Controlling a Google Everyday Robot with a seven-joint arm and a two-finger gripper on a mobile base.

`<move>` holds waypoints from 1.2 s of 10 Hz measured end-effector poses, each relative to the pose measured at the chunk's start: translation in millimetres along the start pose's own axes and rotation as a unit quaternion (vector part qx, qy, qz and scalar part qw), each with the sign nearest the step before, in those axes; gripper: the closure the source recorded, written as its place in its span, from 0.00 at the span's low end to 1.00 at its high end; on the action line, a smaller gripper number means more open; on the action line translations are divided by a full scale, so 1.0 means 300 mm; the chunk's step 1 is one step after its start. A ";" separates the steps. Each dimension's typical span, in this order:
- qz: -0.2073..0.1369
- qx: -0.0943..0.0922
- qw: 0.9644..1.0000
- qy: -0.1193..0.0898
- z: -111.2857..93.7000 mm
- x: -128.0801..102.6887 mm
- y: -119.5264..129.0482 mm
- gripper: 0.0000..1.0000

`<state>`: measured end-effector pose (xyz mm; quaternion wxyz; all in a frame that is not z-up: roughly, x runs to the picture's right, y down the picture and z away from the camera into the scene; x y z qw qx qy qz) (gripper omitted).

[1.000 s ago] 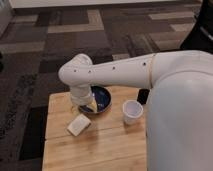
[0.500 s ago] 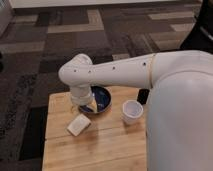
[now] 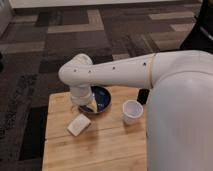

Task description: Drag the ceramic bowl in a circle

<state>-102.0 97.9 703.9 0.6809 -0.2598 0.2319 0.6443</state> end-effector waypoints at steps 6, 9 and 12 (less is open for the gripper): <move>0.000 0.000 1.000 0.000 0.000 0.000 0.000 0.35; -0.011 0.009 1.000 0.002 -0.023 -0.001 0.020 0.35; -0.058 0.036 0.998 0.006 -0.080 -0.040 0.101 0.35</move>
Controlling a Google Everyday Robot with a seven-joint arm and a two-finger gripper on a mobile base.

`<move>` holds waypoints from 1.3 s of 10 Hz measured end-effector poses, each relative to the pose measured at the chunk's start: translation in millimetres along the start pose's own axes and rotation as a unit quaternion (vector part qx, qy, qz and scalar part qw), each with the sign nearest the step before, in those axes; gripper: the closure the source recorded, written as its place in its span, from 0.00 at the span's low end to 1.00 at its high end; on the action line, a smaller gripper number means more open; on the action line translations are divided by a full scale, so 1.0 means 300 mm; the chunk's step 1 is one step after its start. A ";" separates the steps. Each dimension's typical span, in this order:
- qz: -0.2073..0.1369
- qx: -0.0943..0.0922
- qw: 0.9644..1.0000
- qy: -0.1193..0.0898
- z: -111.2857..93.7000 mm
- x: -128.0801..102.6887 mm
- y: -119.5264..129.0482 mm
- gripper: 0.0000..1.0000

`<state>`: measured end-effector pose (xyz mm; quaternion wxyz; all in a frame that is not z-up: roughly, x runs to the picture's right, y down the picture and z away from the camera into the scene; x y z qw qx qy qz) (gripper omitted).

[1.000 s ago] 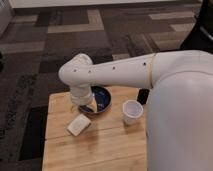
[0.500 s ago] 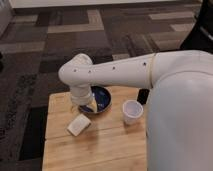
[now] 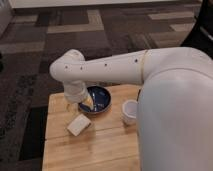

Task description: Drag the ceramic bowl in a circle

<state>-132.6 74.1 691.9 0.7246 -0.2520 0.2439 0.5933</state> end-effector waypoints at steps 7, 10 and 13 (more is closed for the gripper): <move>-0.073 -0.003 0.997 0.001 -0.044 -0.267 0.026 0.35; -0.075 -0.008 0.997 0.001 -0.032 -0.365 -0.064 0.35; -0.056 -0.001 0.998 -0.008 -0.043 -0.458 -0.246 0.35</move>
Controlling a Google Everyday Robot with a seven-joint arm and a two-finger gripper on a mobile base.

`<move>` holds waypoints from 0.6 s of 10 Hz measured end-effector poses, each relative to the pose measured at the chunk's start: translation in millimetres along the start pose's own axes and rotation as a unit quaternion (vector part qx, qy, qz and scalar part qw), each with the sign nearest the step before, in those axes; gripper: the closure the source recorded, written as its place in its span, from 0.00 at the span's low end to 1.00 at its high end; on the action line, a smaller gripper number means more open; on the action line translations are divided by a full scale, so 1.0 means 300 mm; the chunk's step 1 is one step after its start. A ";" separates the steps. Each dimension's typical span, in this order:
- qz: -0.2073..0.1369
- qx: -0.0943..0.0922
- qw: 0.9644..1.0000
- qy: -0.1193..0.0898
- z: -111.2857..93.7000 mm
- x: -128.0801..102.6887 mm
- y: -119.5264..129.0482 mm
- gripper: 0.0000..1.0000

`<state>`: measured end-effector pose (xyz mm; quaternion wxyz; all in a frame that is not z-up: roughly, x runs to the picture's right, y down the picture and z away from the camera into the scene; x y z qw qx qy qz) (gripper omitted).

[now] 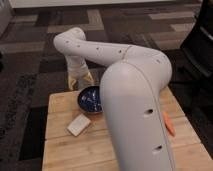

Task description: Drag the ceramic bowl in a circle

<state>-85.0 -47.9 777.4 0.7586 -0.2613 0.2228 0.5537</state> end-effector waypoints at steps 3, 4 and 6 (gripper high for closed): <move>0.035 0.005 0.999 -0.010 -0.008 0.007 -0.201 0.35; 0.049 0.001 0.999 -0.016 0.002 0.019 -0.262 0.35; 0.079 -0.008 0.996 -0.025 0.021 0.073 -0.377 0.35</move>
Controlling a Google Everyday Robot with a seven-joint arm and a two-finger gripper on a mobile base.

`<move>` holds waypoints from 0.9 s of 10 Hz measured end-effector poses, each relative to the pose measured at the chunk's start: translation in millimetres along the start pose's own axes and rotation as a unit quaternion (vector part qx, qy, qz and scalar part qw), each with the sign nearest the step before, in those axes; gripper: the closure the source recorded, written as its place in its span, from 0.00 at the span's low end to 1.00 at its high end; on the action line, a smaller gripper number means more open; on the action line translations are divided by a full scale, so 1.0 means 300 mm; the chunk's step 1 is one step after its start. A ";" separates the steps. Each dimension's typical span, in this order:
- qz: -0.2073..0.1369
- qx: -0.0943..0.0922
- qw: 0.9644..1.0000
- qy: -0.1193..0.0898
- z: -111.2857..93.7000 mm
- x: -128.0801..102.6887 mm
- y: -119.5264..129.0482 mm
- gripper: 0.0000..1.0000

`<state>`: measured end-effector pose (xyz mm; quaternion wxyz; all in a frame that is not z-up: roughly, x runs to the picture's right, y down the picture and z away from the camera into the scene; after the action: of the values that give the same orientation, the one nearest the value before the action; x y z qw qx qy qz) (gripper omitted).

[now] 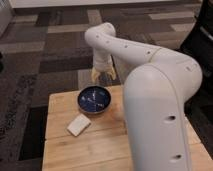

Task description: Drag the ceramic bowl in a circle

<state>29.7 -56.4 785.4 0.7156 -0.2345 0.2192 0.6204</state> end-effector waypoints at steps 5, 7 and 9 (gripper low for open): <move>0.078 0.019 0.997 -0.014 -0.059 0.239 -0.307 0.35; 0.092 0.027 0.995 -0.026 -0.112 0.371 -0.293 0.35; 0.106 0.036 0.993 -0.028 -0.136 0.509 -0.252 0.35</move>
<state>124.1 29.5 665.4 0.6598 -0.1669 0.2448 0.6906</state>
